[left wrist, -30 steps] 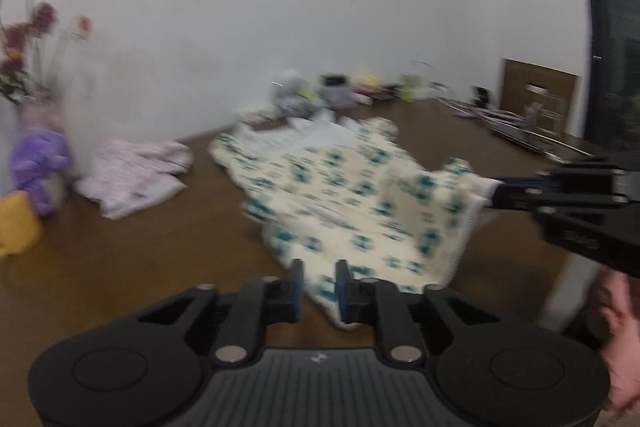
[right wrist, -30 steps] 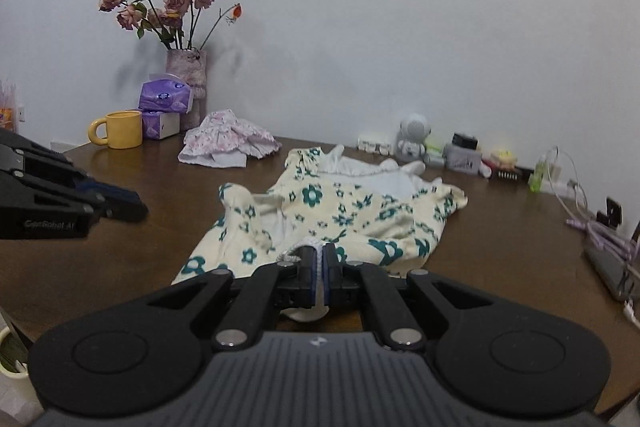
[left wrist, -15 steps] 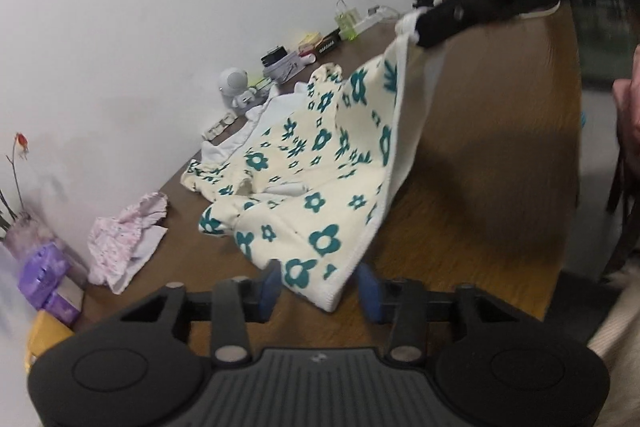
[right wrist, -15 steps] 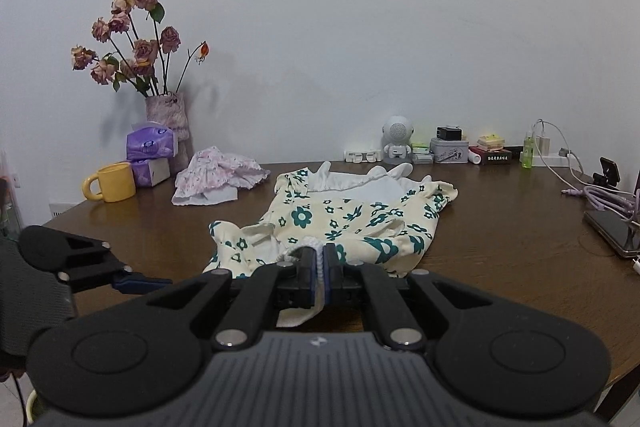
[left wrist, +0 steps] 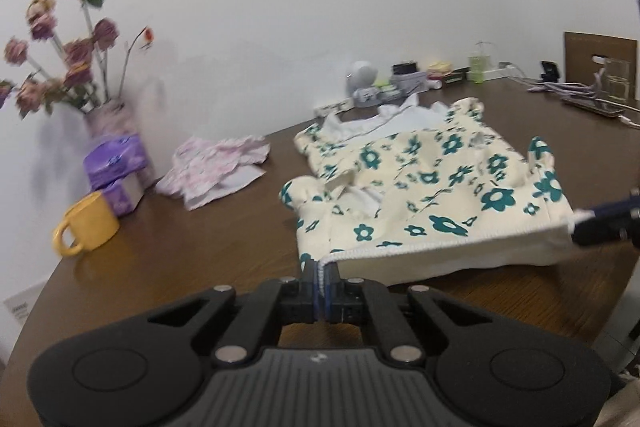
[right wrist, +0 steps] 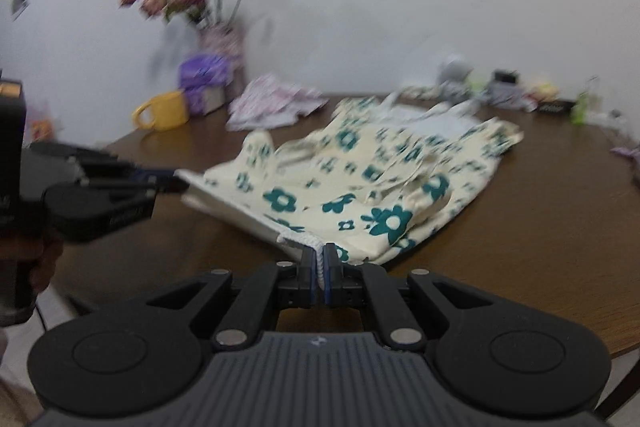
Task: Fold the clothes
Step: 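Swing the shirt down and lay it flat on the table with both grippers, then open both grippers and release the shirt onto the table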
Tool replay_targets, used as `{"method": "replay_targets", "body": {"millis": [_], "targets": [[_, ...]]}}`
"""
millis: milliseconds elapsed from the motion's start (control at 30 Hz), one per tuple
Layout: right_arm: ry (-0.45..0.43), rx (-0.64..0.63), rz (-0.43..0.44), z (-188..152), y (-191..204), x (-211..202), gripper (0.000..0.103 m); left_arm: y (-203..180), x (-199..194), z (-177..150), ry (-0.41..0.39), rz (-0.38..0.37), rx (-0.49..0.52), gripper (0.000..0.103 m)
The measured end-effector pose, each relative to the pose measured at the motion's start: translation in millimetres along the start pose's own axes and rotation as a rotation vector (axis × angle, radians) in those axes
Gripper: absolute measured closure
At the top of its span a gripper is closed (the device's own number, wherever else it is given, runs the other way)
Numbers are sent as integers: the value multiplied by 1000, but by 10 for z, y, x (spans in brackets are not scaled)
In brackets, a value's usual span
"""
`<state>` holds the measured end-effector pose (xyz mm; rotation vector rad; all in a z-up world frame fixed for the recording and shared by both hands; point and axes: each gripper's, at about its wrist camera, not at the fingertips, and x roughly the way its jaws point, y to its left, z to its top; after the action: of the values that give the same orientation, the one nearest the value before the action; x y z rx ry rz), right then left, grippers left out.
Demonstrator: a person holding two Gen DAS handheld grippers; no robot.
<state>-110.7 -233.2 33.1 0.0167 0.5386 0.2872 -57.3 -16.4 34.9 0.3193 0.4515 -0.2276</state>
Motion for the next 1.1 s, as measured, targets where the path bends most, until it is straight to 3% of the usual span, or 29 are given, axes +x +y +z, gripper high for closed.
{"method": "replay_targets", "body": {"millis": [233, 400, 500, 633, 767, 833, 900, 967, 1033, 1100], "targets": [[77, 12, 145, 16, 126, 168, 98, 206, 132, -89, 42, 13, -75, 101], [74, 89, 255, 69, 34, 130, 80, 281, 170, -134, 49, 8, -102, 101], [41, 147, 258, 131, -126, 46, 71, 320, 180, -147, 49, -4, -104, 101], [-6, 179, 166, 262, -407, -5, 62, 274, 197, -149, 63, -23, -103, 101], [-21, 177, -5, 571, -865, 138, 55, 247, 213, -137, 79, -33, -88, 100], [2, 178, -88, 747, -1146, 326, 54, 255, 224, -114, 96, -35, -98, 93], [39, 188, -151, 933, -1438, 542, 53, 301, 219, -85, 125, -54, -154, 92], [91, 203, -187, 1087, -1703, 770, 53, 366, 201, -54, 161, -80, -223, 81], [148, 186, -192, 1207, -1862, 988, 53, 452, 144, -26, 196, -104, -313, 63], [196, 148, -187, 1306, -1979, 1175, 53, 529, 60, 9, 219, -101, -414, 61]]}}
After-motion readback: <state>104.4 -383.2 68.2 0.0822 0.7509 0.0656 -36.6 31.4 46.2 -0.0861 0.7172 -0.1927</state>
